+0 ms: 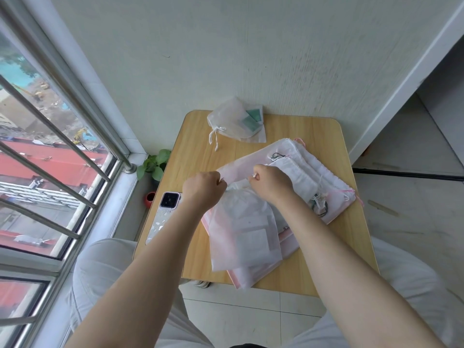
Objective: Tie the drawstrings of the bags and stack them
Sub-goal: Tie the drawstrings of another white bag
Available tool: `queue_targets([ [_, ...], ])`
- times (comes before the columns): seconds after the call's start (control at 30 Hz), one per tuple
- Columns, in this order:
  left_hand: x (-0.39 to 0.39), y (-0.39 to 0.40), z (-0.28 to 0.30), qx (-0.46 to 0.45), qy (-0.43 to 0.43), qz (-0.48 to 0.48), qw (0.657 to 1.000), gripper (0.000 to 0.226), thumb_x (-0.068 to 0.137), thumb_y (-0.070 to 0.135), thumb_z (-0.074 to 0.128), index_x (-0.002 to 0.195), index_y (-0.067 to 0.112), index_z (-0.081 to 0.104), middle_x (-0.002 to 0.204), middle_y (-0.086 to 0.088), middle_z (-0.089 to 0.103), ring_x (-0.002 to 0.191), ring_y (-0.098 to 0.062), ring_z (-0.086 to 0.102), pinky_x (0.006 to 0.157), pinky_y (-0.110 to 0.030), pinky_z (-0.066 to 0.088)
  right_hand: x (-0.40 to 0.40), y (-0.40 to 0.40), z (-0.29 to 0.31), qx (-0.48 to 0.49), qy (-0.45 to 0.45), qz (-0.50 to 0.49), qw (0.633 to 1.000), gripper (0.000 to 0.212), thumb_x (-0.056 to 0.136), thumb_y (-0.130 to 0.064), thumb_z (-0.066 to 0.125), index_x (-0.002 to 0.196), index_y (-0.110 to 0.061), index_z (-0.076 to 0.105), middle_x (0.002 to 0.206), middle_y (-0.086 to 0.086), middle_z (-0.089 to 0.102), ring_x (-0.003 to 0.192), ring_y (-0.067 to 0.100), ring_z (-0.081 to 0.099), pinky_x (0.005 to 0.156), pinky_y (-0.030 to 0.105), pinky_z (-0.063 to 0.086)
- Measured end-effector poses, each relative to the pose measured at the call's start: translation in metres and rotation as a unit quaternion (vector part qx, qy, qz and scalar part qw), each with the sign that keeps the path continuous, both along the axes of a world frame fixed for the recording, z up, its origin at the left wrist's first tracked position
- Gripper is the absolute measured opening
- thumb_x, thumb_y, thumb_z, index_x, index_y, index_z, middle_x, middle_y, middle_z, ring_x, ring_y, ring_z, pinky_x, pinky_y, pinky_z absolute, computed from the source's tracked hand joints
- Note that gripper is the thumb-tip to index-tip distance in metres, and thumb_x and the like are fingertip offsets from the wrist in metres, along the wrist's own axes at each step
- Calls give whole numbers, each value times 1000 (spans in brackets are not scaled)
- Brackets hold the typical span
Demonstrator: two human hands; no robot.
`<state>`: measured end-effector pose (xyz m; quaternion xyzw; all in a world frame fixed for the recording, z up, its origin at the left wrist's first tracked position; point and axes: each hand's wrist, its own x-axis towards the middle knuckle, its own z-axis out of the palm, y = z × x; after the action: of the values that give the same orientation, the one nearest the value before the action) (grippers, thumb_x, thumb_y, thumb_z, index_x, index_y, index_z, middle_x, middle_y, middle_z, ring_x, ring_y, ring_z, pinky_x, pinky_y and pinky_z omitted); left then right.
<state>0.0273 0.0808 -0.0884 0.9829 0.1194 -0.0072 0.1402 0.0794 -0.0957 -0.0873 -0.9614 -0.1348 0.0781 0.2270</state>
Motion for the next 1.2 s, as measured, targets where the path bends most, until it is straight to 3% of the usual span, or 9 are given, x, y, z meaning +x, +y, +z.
queue_targets([
  [0.37,-5,7,-4,3,16,19,1000,28,86,21,47,60,16,38,58,3,40,53,-19,35,48,-22,22,-9,-7,6,-43,-52,-23,997,31,84,-7,44,59,-15,27,56,-1,30,58,24,26,50,28,15],
  [0.47,-6,9,-4,-51,-3,33,998,30,85,19,49,59,16,35,56,3,35,52,-18,30,48,-23,18,-8,-7,6,-15,-66,-9,998,35,83,-6,45,58,-17,24,59,-1,27,60,22,25,50,29,12],
  [0.57,-6,8,-2,-148,-36,59,987,30,81,16,52,58,14,33,55,1,30,53,-17,24,50,-25,14,-1,-7,8,28,-58,-9,998,34,85,-13,52,58,-15,31,77,-1,35,61,22,34,48,26,19],
  [0.67,0,-3,7,-297,-71,102,947,28,83,20,55,61,9,41,58,-4,33,56,-17,29,54,-30,21,1,4,14,120,3,-18,993,21,85,-21,58,70,-15,45,85,-3,47,70,20,48,59,29,38],
  [0.73,3,-11,20,-421,-79,137,893,30,85,27,58,65,5,52,59,-6,44,54,-19,39,57,-32,33,-1,13,20,184,94,2,979,17,82,-31,66,81,-20,54,83,-7,56,77,14,56,67,29,45],
  [0.9,14,-17,51,-613,-108,110,775,44,94,33,59,55,14,61,72,-8,62,73,-18,60,74,-31,49,-6,26,28,128,190,99,968,40,79,-40,77,112,-20,64,86,-16,51,83,6,54,74,21,40],
  [0.97,17,-15,56,-660,-97,69,742,41,96,41,54,68,13,66,83,-6,65,83,-16,61,81,-30,49,-6,30,27,136,180,113,968,33,83,-37,74,109,-18,66,88,-17,54,87,7,53,80,20,38],
  [1.07,20,-11,57,-679,-65,29,731,42,97,51,46,94,18,72,102,-2,68,98,-16,60,89,-32,48,-5,34,26,149,156,98,972,17,91,-31,62,92,-17,70,91,-4,65,85,13,58,79,24,41],
  [1.2,20,-10,43,-635,-26,130,761,42,99,43,46,118,9,59,109,-10,64,96,-22,62,88,-37,52,-6,33,30,240,188,25,952,31,96,-29,53,78,-9,69,63,-1,59,64,14,54,70,30,43],
])
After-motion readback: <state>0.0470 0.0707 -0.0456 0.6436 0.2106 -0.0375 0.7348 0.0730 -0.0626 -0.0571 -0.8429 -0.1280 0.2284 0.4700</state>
